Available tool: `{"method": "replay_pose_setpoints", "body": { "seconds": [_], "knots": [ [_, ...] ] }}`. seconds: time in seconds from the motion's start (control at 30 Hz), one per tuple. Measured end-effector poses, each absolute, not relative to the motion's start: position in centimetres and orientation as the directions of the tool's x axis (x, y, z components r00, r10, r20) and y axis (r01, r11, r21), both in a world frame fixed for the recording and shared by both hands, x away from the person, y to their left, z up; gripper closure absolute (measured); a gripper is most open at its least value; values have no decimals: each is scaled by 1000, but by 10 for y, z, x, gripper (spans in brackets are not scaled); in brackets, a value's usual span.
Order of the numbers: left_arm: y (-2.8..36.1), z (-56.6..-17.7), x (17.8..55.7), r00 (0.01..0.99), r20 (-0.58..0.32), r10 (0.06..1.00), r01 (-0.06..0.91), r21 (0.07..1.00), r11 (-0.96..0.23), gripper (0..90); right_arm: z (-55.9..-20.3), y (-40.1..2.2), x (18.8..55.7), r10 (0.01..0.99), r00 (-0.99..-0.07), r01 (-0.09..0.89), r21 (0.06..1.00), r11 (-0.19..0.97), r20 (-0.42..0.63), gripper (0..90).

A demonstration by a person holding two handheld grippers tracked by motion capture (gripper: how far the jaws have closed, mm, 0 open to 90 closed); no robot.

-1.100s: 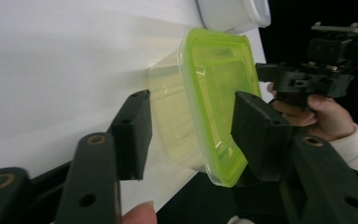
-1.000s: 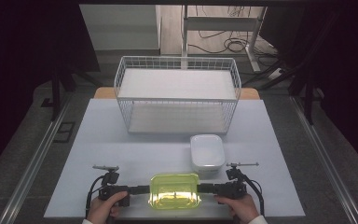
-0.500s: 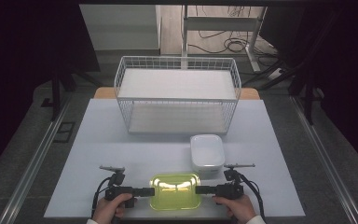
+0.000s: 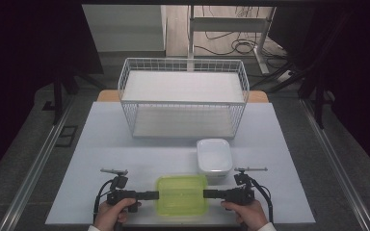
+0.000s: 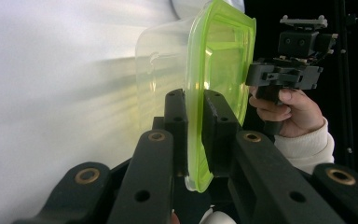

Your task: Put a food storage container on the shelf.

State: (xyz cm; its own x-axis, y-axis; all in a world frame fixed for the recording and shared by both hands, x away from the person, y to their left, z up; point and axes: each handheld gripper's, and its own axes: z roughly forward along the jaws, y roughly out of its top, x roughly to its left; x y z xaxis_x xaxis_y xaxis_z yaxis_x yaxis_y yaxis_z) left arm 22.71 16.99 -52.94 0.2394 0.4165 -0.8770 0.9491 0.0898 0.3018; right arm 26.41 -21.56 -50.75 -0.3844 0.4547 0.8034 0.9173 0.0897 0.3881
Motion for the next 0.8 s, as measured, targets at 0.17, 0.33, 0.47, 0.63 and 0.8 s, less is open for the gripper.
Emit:
{"method": "replay_pose_setpoints", "body": {
  "seconds": [0.17,0.33,0.47,0.63,0.8],
  "knots": [
    [169,-522,229,248,-874,417,944,315,98,818,-504,-216,265,451,-396,911,404,85,800,813],
    [172,-514,234,261,-869,420,938,331,103,819,-494,-214,268,439,-415,902,424,83,797,812],
    [173,-509,238,265,-870,416,937,335,104,819,-488,-214,275,434,-421,899,429,83,797,812],
    [173,-496,249,275,-872,404,930,348,116,819,-473,-213,284,432,-443,886,456,79,786,812],
    [173,-465,268,314,-861,399,912,390,123,819,-445,-214,297,429,-478,863,502,64,767,812]
  ]
}}
